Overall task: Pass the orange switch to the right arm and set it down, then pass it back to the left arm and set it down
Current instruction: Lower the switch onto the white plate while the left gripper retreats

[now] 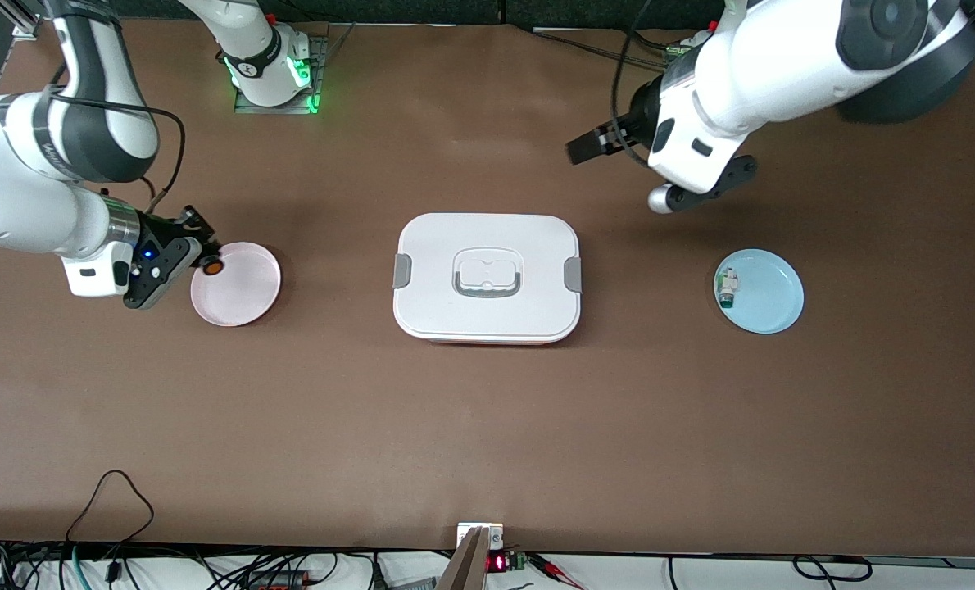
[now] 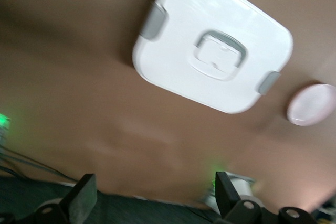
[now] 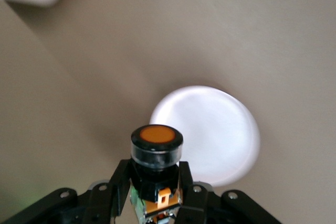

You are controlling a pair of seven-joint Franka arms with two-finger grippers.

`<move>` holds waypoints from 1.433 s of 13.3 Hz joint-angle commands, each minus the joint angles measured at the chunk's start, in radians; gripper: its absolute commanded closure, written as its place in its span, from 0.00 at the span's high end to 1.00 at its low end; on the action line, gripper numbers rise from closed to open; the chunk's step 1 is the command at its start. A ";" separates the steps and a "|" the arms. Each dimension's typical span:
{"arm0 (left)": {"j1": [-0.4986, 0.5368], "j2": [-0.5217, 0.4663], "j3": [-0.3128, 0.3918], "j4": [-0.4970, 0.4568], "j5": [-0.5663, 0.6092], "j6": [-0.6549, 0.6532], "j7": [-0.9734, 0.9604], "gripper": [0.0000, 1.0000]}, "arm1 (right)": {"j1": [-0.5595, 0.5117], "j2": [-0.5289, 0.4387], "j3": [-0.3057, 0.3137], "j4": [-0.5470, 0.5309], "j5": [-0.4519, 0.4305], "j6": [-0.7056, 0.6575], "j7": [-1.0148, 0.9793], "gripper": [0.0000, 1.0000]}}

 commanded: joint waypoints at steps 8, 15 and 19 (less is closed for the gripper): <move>-0.097 -0.126 0.246 -0.044 0.155 -0.072 0.366 1.00 | 0.000 0.047 0.011 -0.217 -0.168 0.338 -0.413 0.24; -0.162 -0.230 0.515 -0.202 0.143 -0.021 0.774 1.00 | -0.001 0.048 0.009 -0.355 -0.244 0.489 -0.427 0.24; -0.092 -0.232 0.578 -0.219 0.156 -0.026 0.852 1.00 | -0.001 0.073 0.009 -0.358 -0.258 0.527 -0.425 0.24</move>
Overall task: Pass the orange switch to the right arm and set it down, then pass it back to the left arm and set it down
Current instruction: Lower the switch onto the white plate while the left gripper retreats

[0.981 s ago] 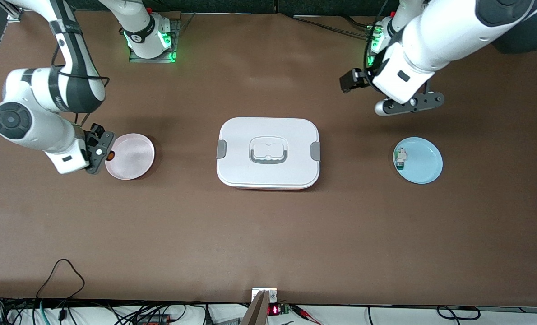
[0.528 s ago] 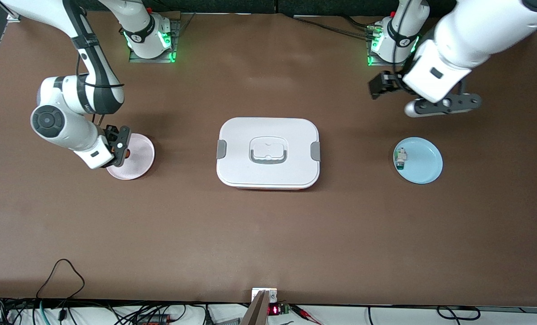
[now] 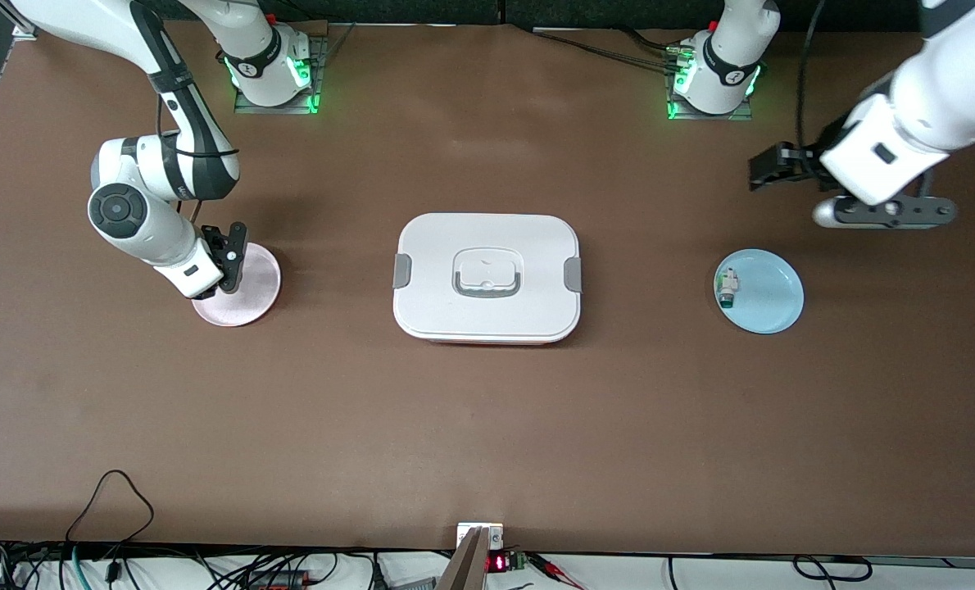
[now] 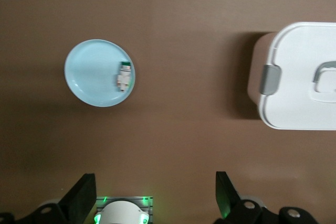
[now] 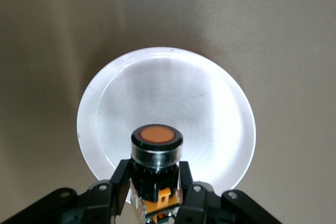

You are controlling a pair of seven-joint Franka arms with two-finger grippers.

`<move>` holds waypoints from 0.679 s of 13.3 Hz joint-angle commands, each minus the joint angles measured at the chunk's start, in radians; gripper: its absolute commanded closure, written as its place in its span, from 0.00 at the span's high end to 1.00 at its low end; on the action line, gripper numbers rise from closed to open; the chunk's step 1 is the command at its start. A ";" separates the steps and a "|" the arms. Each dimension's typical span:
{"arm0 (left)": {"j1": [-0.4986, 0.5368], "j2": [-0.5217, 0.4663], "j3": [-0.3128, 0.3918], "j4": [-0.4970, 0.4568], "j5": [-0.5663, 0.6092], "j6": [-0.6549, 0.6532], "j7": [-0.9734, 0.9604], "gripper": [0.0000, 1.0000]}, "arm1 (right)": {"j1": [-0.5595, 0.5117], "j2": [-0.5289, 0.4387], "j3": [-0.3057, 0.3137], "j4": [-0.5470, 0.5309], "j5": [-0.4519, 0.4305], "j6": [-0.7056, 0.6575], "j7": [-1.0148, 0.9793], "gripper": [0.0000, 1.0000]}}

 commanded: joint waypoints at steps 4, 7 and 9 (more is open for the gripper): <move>0.062 -0.077 0.016 -0.081 0.146 0.051 0.051 1.00 | -0.005 0.018 0.003 -0.028 -0.015 0.071 -0.012 0.25; 0.053 -0.121 0.015 -0.128 0.149 0.093 0.052 1.00 | -0.006 0.030 0.001 -0.028 -0.015 0.081 -0.012 0.25; 0.042 -0.140 0.015 -0.142 0.140 0.107 0.048 1.00 | -0.006 0.035 0.001 -0.028 -0.015 0.092 -0.012 0.25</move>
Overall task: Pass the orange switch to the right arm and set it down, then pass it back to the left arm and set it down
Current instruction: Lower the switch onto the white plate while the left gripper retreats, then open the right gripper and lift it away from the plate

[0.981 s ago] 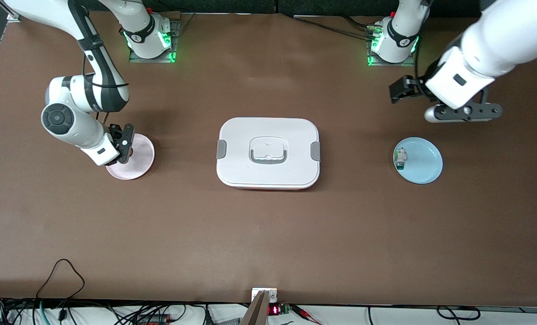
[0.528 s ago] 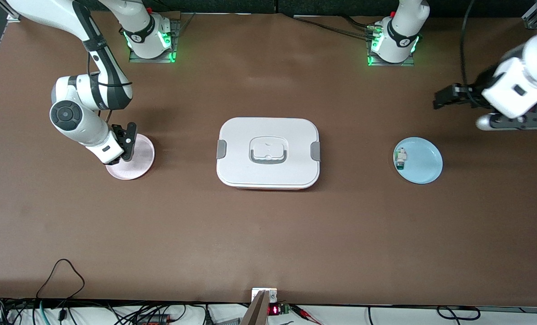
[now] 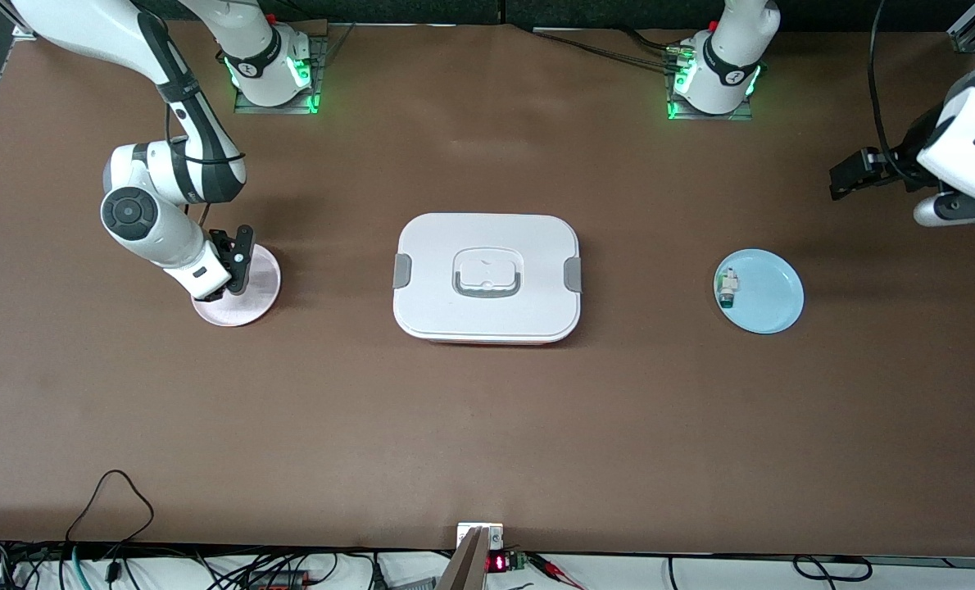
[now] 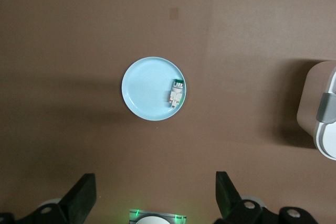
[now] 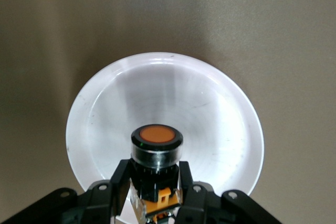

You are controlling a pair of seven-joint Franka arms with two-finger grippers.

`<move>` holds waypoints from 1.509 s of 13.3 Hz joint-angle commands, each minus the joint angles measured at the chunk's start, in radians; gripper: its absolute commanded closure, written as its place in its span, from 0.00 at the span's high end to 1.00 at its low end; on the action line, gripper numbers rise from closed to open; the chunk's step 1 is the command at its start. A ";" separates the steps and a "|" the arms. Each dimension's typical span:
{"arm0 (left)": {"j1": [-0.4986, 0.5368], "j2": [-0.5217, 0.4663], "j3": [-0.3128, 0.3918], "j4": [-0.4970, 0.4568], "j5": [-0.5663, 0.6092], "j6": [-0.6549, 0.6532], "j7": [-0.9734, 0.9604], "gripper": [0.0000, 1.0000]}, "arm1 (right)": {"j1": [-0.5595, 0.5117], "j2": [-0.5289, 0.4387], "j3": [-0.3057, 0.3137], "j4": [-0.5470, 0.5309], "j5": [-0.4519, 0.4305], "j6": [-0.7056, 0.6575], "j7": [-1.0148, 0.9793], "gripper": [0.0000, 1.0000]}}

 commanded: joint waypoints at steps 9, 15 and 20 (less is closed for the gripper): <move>-0.006 -0.064 0.003 -0.089 -0.077 0.068 0.018 1.00 | -0.016 -0.002 0.000 -0.006 -0.011 0.028 -0.001 1.00; -0.010 -0.055 -0.005 -0.084 -0.076 0.082 0.012 1.00 | -0.012 -0.071 0.005 0.072 0.012 -0.108 -0.001 1.00; -0.006 -0.052 -0.006 -0.082 -0.100 0.083 0.001 1.00 | 0.010 -0.102 0.003 0.241 0.167 -0.217 0.002 1.00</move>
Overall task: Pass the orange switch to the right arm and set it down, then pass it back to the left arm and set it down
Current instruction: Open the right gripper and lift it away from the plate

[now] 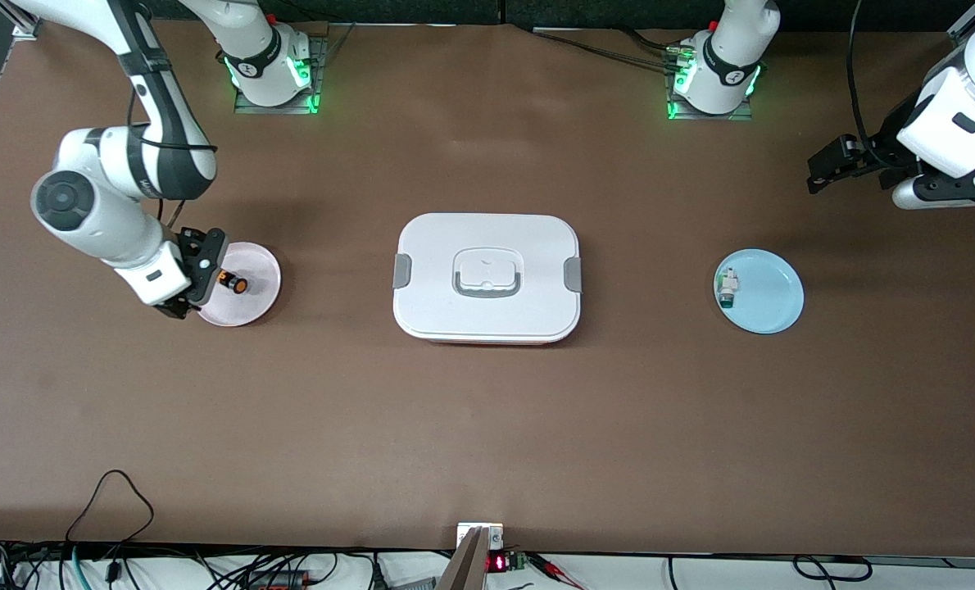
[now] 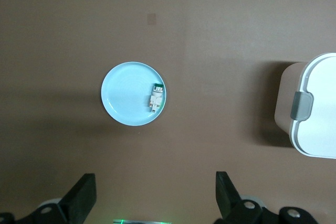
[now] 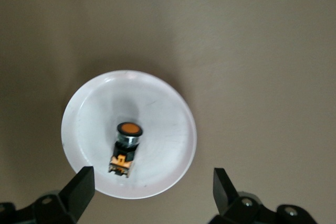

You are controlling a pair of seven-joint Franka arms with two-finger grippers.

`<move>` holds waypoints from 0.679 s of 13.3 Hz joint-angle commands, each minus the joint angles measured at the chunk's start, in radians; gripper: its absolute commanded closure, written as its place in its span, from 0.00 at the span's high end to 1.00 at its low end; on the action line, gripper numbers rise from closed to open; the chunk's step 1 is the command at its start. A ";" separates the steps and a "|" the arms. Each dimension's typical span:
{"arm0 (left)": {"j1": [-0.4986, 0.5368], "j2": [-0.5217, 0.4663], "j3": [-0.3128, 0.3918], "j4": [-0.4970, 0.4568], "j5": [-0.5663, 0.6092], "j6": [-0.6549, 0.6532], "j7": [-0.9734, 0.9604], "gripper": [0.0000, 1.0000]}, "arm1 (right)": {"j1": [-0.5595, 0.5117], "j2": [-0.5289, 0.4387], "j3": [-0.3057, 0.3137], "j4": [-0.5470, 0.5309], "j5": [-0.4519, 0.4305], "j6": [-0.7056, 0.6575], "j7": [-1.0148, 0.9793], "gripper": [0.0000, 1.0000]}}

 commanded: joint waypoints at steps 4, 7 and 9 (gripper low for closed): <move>0.000 -0.004 -0.011 -0.008 -0.016 0.013 0.019 1.00 | 0.027 -0.026 0.003 0.315 0.028 -0.299 0.011 1.00; 0.000 -0.004 -0.011 -0.006 -0.013 0.010 0.024 1.00 | 0.011 -0.026 0.003 0.456 0.040 -0.478 0.032 1.00; 0.001 -0.004 -0.011 -0.008 -0.013 0.010 0.024 1.00 | 0.004 -0.026 -0.005 0.525 0.080 -0.563 0.081 1.00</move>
